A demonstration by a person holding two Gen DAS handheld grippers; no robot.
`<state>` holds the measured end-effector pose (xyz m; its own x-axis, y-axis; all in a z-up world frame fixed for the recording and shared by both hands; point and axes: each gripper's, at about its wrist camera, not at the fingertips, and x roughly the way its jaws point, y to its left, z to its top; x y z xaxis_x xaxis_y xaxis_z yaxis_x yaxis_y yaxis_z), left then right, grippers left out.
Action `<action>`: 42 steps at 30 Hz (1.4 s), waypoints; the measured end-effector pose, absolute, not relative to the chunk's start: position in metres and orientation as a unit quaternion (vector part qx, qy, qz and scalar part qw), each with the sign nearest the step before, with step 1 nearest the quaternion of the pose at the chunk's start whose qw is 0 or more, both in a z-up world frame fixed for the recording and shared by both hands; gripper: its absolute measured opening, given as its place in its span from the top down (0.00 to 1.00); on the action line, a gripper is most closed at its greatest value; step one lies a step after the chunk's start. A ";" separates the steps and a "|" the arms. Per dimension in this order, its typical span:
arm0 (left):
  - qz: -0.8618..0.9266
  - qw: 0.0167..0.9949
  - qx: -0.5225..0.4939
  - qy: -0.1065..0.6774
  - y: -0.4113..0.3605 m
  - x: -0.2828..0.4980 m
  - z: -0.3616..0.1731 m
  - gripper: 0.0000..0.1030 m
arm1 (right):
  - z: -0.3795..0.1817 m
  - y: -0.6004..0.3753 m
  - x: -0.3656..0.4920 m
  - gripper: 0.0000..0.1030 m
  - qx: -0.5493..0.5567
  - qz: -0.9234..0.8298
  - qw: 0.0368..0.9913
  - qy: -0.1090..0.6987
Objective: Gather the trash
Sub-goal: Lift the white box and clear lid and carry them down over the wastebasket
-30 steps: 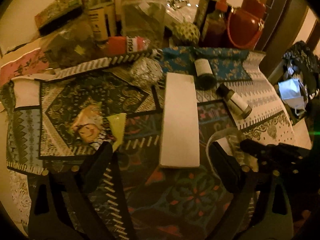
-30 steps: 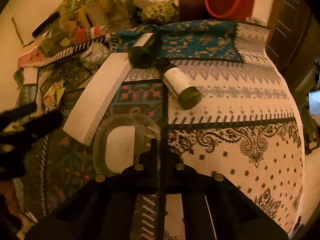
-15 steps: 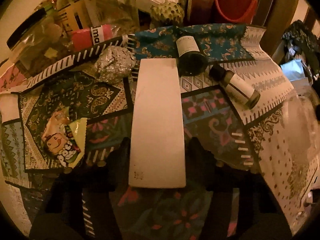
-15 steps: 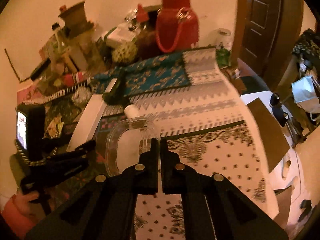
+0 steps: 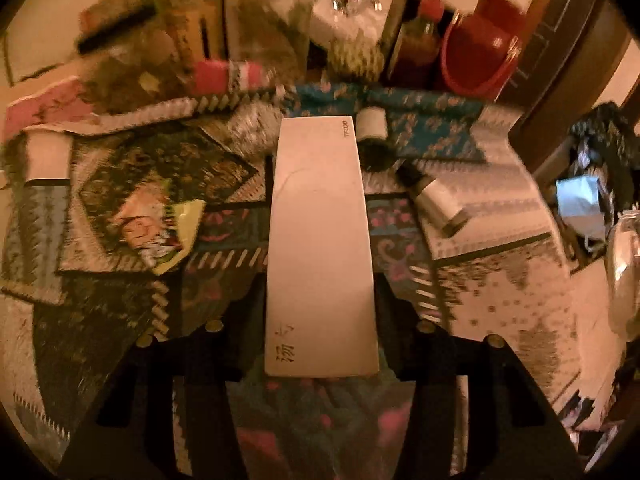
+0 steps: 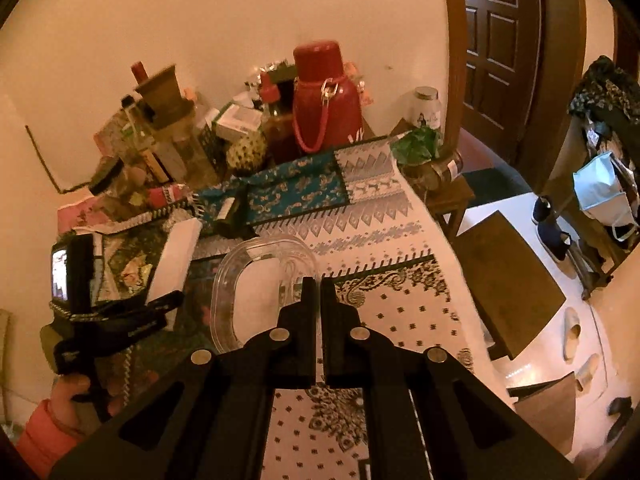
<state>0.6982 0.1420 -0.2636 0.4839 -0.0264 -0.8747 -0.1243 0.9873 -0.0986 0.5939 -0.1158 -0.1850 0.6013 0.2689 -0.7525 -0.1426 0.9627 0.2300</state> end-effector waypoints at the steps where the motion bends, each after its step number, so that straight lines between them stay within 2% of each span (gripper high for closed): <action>1: 0.034 0.864 -0.074 0.496 0.139 0.690 -0.252 0.52 | -0.180 -0.119 0.590 0.98 0.071 0.119 0.894 0.425; 10: 0.072 0.912 -0.092 0.394 0.101 0.605 -0.159 0.52 | -0.132 -0.157 0.552 0.98 0.058 0.170 0.915 0.362; 22: 0.090 0.948 -0.080 0.293 0.044 0.490 -0.068 0.52 | -0.080 -0.180 0.497 0.98 0.054 0.236 0.924 0.297; 30: 0.068 0.963 -0.069 0.251 0.035 0.433 -0.035 0.52 | -0.063 -0.173 0.446 0.98 0.058 0.246 0.928 0.273; 42: 0.025 0.969 -0.053 0.242 0.056 0.325 -0.031 0.52 | -0.057 -0.147 0.339 0.98 0.061 0.214 0.938 0.267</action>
<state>0.3246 0.0558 -0.0314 0.8820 0.0237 -0.4707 -0.0748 0.9931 -0.0903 0.3392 -0.1473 -0.0567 0.7659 0.4338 -0.4745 -0.3681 0.9010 0.2295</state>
